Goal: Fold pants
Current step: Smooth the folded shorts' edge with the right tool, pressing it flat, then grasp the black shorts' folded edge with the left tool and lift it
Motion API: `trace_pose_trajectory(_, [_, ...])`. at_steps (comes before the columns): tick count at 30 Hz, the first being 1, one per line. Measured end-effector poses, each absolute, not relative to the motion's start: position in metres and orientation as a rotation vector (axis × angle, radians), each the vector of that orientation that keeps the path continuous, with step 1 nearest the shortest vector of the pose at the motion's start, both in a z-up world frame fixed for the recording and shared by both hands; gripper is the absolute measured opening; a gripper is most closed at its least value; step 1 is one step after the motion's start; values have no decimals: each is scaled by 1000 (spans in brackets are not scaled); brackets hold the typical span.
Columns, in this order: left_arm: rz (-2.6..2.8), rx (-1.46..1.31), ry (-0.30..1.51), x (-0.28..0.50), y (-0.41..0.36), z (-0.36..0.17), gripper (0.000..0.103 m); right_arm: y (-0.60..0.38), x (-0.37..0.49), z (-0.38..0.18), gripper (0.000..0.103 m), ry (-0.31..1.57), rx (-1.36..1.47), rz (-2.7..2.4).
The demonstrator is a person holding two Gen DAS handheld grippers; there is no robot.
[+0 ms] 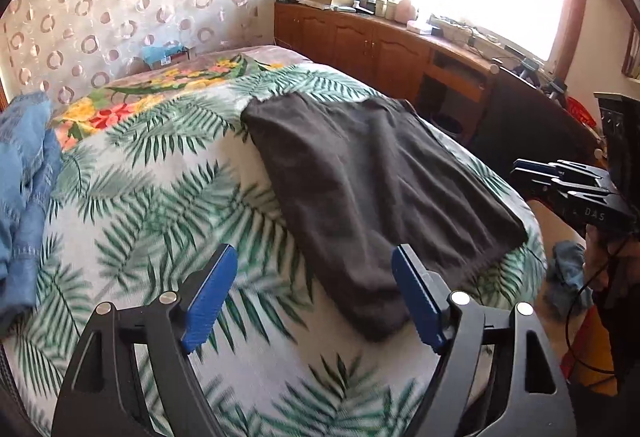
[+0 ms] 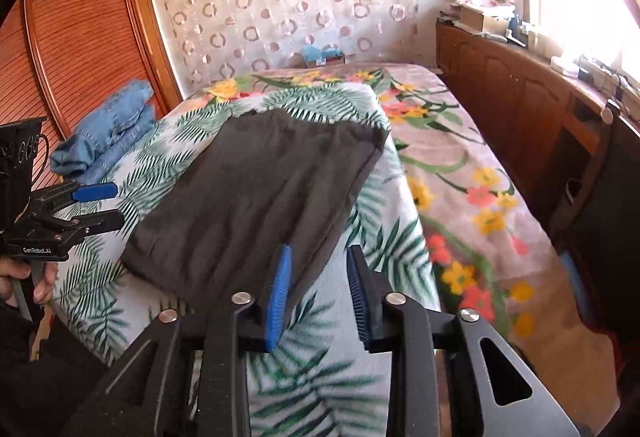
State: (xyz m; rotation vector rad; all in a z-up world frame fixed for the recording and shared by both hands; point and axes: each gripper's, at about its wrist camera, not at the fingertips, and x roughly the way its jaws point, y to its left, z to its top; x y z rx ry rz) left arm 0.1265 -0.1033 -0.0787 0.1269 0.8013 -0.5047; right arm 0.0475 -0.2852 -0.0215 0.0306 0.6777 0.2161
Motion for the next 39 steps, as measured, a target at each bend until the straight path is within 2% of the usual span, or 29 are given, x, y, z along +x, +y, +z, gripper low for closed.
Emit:
trace_pose_trajectory(6, [-494,162,803,168,-116,-77,80,-288,86,-18,32,656,2,214])
trace_pose_trajectory(10, [-490,168,819,201,-123,-77,80,-287,120,-23,39,683,-21,233])
trace_pose_trajectory(13, [-485,171,829,221,-126,-78,80,-285,147,-30,40,710,-38,240])
trace_pose_trajectory(15, [-475,174,837,237,-128,-79,80,-286,164,-33,40,730,-46,243])
trace_pose_trajectory(23, [-455,165,881,296,-132,-91,65,-292,221,-39,40,796,-32,268])
trace_pose_trajectory(32, [-454,167,927,327,-136,-111,64,-289,245,-39,40,816,-70,296])
trace_pose_trajectory(34, [-454,164,933,330,-136,-114,63,-287,246,-40,34,816,-82,315])
trace_pose_trajectory(39, [-476,146,939,335,-138,-118,59,-282,251,-43,33,825,-127,320])
